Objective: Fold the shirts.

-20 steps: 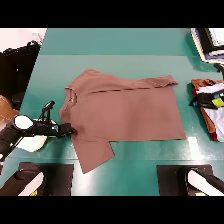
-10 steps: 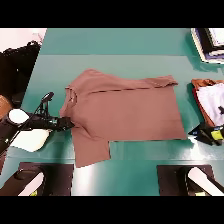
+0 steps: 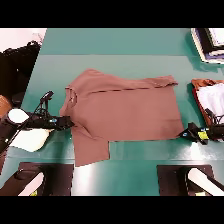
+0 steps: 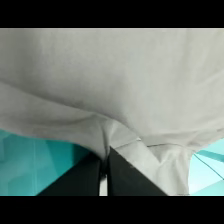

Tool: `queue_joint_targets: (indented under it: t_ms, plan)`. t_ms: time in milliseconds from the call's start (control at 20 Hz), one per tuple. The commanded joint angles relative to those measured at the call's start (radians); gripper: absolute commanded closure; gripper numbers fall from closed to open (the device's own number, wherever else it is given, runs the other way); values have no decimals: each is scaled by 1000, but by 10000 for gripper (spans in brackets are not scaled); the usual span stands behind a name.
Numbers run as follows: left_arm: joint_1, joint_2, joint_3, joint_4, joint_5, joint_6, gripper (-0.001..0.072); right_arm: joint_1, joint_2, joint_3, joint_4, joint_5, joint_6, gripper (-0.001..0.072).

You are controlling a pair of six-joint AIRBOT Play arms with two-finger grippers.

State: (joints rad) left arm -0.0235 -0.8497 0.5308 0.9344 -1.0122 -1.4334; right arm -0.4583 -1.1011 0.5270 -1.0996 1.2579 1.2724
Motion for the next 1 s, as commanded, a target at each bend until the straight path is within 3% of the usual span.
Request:
queue_joint_targets:
  t_ms: [0, 300, 550, 800, 950]
  plan:
    - [0, 1, 2, 0, -2, -3, 676, 38, 60, -3, 1, -63, -16, 694]
    - [0, 1, 186, 12, -74, -2, 677, 39, 239, 98, 19, -45, -35, 695]
    - [0, 1, 709, 86, -179, -2, 676, 76, 328, 481, 139, -51, -35, 695]
    - [0, 1, 1299, 91, -193, -6, 676, 178, 334, 972, 115, -52, -35, 695]
    - [0, 1, 1580, 91, -172, -20, 677, 190, 334, 1247, 11, -40, -23, 696]
